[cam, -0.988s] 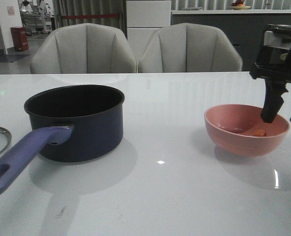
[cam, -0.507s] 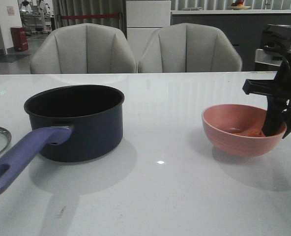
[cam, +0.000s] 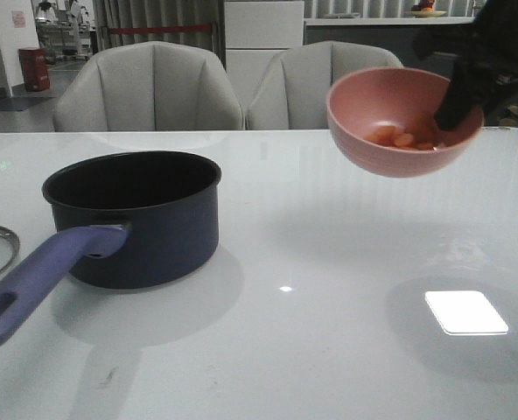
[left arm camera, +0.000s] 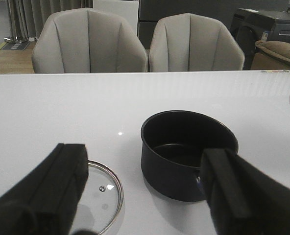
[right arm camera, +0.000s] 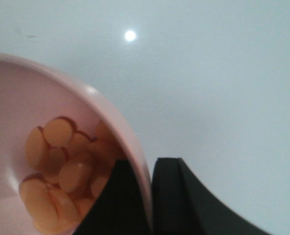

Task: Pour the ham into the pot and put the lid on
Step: 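Lift the pink bowl and carry it over the saucepan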

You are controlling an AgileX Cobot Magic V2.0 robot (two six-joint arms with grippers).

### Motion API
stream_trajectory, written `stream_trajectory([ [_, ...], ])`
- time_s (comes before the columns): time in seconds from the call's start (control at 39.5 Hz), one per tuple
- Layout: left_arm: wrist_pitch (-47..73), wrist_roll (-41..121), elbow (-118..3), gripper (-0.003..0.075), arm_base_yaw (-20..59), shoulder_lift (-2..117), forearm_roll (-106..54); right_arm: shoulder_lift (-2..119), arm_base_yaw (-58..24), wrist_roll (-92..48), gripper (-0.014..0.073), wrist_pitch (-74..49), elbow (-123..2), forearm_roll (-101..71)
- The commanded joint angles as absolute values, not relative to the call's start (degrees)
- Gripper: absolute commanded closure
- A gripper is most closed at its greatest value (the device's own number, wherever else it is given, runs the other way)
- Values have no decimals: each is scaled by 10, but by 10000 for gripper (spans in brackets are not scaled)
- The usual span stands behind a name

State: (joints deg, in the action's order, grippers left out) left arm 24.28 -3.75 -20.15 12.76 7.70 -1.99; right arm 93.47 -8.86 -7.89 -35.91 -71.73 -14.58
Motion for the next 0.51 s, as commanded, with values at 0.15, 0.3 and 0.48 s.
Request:
stream_trajectory([
  [0.15,198,-38,-218,200,132,83,-24,903,-201,-90,451,-350,-805,-141],
  [0.3,198,-38,-218,200,132,83,-24,917,-240,-88,451,-348,-846,-141],
  [0.48,198,-38,-218,200,132,83,-24,953,-278,-88,451,-349,-895,-126],
])
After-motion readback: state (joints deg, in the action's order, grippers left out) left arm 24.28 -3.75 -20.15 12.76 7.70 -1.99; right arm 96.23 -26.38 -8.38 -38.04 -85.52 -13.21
